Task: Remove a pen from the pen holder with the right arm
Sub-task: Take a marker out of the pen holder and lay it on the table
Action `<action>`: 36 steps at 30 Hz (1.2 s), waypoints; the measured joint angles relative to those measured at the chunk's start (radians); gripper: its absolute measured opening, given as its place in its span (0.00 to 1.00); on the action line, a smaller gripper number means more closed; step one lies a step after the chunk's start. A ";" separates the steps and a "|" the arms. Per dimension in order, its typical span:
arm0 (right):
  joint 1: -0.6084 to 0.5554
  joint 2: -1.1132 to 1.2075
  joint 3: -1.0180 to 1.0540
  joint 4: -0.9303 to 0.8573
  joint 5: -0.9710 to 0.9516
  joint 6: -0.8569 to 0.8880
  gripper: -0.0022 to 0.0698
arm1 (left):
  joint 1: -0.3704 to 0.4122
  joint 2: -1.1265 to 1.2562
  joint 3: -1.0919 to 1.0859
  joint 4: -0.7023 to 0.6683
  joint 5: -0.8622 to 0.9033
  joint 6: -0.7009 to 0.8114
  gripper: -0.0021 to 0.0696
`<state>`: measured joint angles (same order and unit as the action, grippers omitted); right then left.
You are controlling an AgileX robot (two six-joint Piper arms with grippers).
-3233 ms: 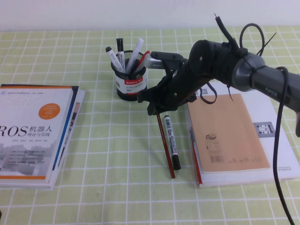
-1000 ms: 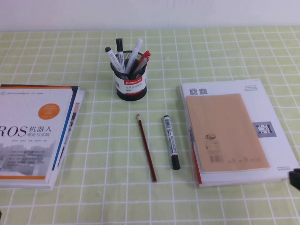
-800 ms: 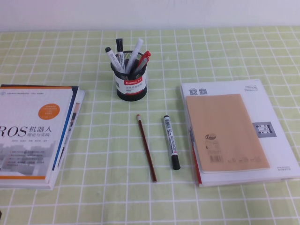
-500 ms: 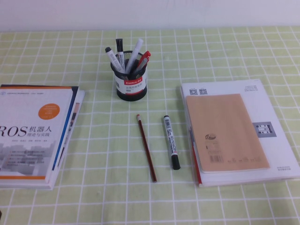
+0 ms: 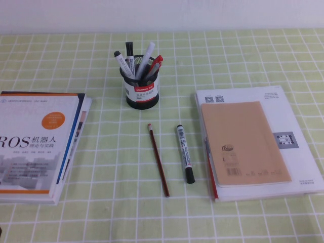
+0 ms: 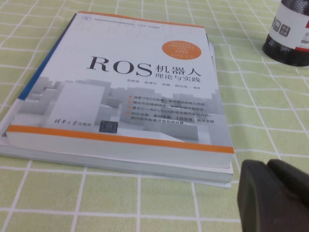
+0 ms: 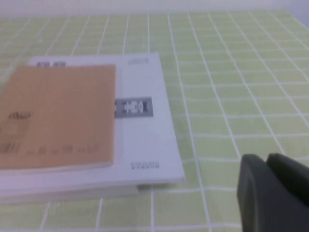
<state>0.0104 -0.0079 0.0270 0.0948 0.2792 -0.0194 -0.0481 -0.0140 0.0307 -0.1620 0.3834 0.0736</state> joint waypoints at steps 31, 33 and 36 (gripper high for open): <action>-0.004 0.000 0.000 -0.004 0.122 0.000 0.01 | 0.000 0.000 0.000 0.000 0.000 0.000 0.02; -0.004 0.000 0.000 -0.004 0.122 0.000 0.01 | 0.000 0.000 0.000 0.000 0.000 0.000 0.02; -0.004 0.000 0.000 -0.004 0.122 0.000 0.01 | 0.000 0.000 0.000 0.000 0.000 0.000 0.02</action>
<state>0.0064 -0.0079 0.0270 0.0908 0.4017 -0.0194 -0.0481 -0.0140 0.0307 -0.1620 0.3834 0.0736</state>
